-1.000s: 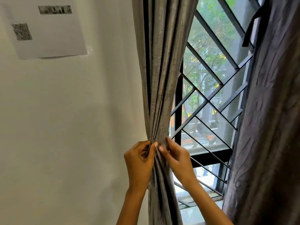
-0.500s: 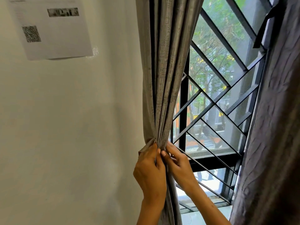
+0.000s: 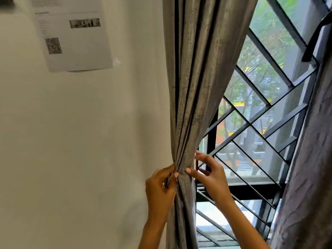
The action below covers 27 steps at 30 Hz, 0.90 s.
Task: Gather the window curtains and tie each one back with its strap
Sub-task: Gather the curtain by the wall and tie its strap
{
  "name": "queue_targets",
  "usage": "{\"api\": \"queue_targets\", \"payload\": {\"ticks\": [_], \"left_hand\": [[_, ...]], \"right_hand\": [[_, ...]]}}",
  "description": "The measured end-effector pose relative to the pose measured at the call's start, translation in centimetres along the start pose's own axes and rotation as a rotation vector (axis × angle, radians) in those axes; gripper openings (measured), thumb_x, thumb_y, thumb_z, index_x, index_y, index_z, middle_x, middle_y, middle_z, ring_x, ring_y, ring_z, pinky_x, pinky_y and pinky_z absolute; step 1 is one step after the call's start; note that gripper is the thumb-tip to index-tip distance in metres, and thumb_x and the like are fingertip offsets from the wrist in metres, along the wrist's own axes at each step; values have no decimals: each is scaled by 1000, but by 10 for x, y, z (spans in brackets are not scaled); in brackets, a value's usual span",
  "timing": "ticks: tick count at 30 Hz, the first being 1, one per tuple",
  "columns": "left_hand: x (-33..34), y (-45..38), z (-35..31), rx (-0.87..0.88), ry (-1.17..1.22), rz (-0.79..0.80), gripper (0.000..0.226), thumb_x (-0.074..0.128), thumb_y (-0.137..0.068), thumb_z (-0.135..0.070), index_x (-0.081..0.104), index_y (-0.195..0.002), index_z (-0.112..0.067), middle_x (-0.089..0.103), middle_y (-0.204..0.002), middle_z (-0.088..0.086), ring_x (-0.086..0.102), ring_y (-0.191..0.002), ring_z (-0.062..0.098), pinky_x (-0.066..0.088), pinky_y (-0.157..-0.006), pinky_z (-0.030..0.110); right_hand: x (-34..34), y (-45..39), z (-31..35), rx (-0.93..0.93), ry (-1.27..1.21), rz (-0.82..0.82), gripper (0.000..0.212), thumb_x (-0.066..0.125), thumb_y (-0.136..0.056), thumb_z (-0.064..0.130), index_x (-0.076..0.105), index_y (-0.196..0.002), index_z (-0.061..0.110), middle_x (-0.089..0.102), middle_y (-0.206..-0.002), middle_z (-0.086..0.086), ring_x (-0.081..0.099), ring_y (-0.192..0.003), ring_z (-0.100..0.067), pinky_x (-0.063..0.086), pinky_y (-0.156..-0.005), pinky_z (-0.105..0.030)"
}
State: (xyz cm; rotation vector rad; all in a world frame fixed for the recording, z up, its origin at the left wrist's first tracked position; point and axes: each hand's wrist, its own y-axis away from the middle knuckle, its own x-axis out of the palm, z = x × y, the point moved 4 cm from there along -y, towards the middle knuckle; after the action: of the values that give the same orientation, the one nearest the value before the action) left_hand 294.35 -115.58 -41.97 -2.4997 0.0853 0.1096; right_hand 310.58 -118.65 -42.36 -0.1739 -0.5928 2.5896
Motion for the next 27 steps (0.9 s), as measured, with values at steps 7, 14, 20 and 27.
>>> {"api": "queue_targets", "payload": {"ticks": [7,14,20,27], "left_hand": [[-10,-11,6,-43,56,147,31,68,-83,-6,70,-101,-31,73,-97,-11,65,-95,5,51,-73,15],[-10,-10,6,-101,66,122,33,66,-84,-5,68,-99,-35,72,-94,-10,65,-90,4,51,-73,14],[-4,5,-5,-54,-76,-115,30,67,-84,-7,65,-103,-30,62,-90,-18,60,-86,-11,49,-75,6],[11,19,-11,19,-175,-217,28,66,-85,-6,69,-111,-18,54,-87,-23,56,-84,-16,43,-75,-1]], "right_hand": [[1,-13,3,31,-45,297,75,84,-63,11,49,-129,16,70,-112,0,64,-109,-13,52,-94,-35],[5,19,10,-101,157,-70,51,82,-66,41,61,-110,28,66,-108,13,60,-105,-6,52,-89,-28],[10,58,25,-429,581,-498,62,78,-74,33,54,-125,8,43,-127,-9,42,-114,-22,29,-96,-15],[-1,61,28,-483,372,-583,59,70,-75,12,43,-128,15,44,-105,4,49,-88,-4,42,-73,-12]]}}
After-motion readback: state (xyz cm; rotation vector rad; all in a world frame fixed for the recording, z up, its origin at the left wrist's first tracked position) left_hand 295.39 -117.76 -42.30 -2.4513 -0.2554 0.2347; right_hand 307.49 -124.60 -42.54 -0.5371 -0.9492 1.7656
